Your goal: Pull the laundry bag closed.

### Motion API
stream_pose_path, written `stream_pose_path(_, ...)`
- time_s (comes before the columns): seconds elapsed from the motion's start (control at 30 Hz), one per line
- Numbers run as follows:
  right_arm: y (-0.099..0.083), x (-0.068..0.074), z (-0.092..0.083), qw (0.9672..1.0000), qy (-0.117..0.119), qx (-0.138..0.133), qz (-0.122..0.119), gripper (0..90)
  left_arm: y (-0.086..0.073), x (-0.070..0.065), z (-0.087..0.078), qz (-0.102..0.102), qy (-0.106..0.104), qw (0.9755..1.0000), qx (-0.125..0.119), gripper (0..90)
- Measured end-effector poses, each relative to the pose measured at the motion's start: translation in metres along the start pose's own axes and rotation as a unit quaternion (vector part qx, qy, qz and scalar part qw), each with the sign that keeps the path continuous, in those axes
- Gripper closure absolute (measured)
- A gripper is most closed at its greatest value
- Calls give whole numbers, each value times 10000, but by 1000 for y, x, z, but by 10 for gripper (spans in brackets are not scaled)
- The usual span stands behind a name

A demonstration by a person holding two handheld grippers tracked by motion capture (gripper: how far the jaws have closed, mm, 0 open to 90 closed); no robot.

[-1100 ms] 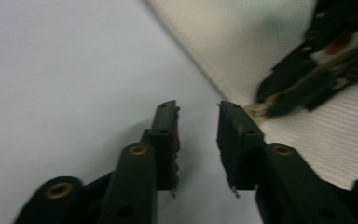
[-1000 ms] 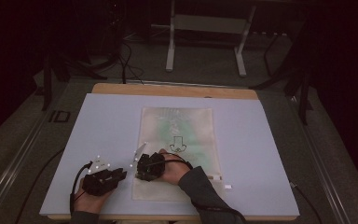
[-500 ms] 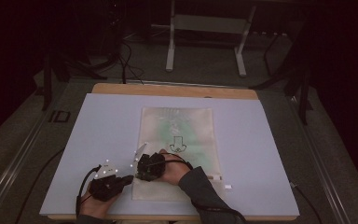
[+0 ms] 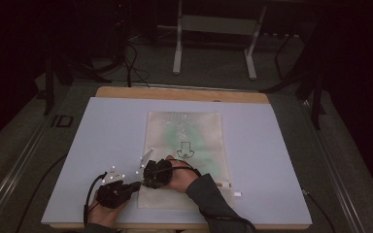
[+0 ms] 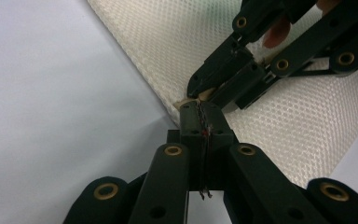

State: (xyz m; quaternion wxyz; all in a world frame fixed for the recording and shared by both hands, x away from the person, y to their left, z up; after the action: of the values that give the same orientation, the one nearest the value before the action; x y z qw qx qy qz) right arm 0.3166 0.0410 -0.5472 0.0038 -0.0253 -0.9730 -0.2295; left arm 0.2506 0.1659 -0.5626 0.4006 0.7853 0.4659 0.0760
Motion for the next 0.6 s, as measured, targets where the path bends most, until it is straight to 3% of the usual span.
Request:
stream_pose_path(0.4, 0, 1, 0, 10000, -9, 11, 1, 818, 0, 0, 5, -93, 131, 9999, 25, 883)
stream_pose_path(0.6, 1, 1, 0, 10000, -19, 35, -65, 818, 0, -4, 6, -102, 377, 9992, 109, 893)
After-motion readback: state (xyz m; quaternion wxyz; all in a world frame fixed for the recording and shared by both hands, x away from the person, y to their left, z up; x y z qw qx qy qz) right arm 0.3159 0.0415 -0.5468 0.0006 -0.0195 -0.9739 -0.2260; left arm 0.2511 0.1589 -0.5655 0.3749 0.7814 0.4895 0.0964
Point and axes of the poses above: each handheld gripper's, and its own axes: z roughly forward along the jaws, y roughly out of its top, x roughly to its left, the point moved 4 cm from there along z, roughly forward along the jaws, and after that the axes turned 3 degrees about x, right-handed, at the moved point
